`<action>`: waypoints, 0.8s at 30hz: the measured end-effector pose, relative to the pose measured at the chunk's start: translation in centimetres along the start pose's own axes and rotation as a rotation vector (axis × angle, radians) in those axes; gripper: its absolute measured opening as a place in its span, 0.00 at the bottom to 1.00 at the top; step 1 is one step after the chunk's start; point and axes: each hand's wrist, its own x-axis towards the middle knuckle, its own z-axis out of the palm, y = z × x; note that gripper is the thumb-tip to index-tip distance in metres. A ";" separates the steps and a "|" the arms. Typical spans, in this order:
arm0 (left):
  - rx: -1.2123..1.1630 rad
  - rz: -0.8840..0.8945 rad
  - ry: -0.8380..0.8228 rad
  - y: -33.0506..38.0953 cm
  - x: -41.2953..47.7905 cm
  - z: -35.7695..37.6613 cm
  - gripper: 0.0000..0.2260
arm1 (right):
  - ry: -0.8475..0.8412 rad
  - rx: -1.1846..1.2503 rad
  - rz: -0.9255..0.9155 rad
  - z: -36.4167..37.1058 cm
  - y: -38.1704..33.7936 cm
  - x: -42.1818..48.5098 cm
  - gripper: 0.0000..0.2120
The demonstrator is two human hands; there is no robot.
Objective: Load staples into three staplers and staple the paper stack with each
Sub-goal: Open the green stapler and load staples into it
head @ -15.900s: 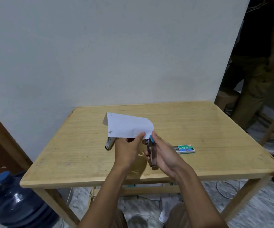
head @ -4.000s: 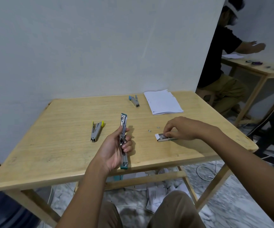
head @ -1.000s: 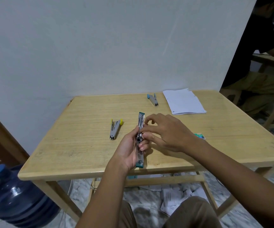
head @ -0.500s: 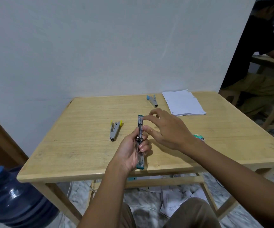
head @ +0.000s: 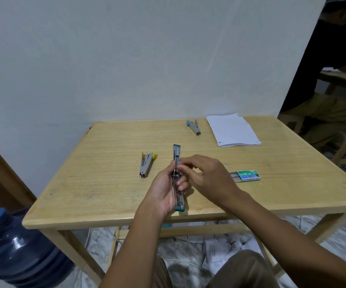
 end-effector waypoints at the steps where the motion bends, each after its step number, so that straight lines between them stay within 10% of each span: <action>1: -0.005 0.002 0.008 0.0 -0.1 0.0 0.18 | 0.006 0.004 0.043 0.2 -0.1 0.1 0.07; 24: 0.020 -0.024 0.021 0.0 0.5 -0.1 0.18 | -0.078 -0.069 0.422 0.5 -1.2 3.3 0.07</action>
